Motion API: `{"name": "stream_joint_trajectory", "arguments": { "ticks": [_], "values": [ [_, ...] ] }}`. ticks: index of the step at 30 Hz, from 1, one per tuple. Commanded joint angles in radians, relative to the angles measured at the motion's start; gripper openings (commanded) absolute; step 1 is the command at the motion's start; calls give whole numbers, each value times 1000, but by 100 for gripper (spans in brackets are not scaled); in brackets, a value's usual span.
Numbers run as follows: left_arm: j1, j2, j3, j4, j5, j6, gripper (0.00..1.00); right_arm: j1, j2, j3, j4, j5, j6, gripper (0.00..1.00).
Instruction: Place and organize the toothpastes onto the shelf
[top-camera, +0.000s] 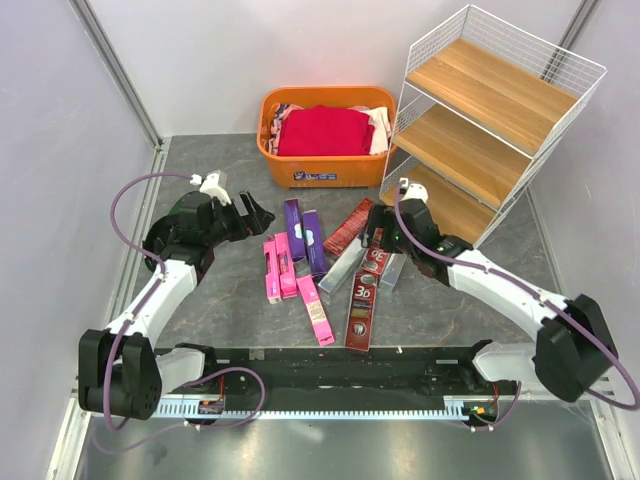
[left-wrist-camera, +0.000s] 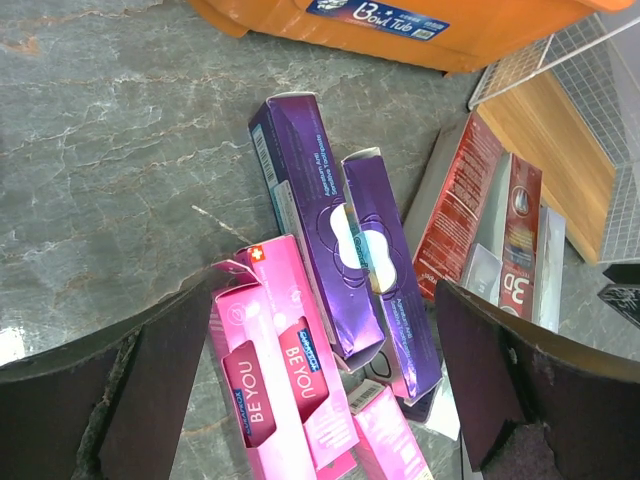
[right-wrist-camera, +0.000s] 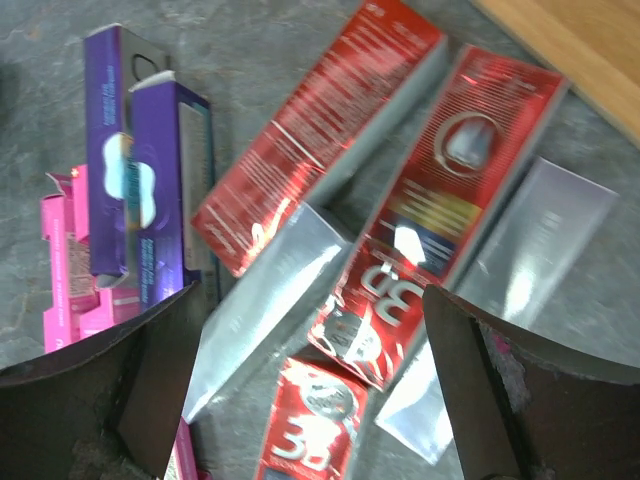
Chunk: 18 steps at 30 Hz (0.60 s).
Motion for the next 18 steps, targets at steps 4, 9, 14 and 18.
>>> {"name": "stream_joint_trajectory", "arguments": {
  "ticks": [4, 9, 14, 18],
  "values": [
    [-3, 46, 58, -1, 46, 1, 100, 21, 93, 104, 55, -44, -32, 98],
    [-56, 172, 162, -81, -7, -6, 100, 19, 111, 107, 52, -70, -33, 98],
    [-138, 360, 328, -173, -125, -9, 95, 19, 101, 103, 44, -95, -33, 98],
    [-155, 483, 423, -234, -186, -32, 78, 21, 91, 94, 39, -116, -30, 98]
  ]
}}
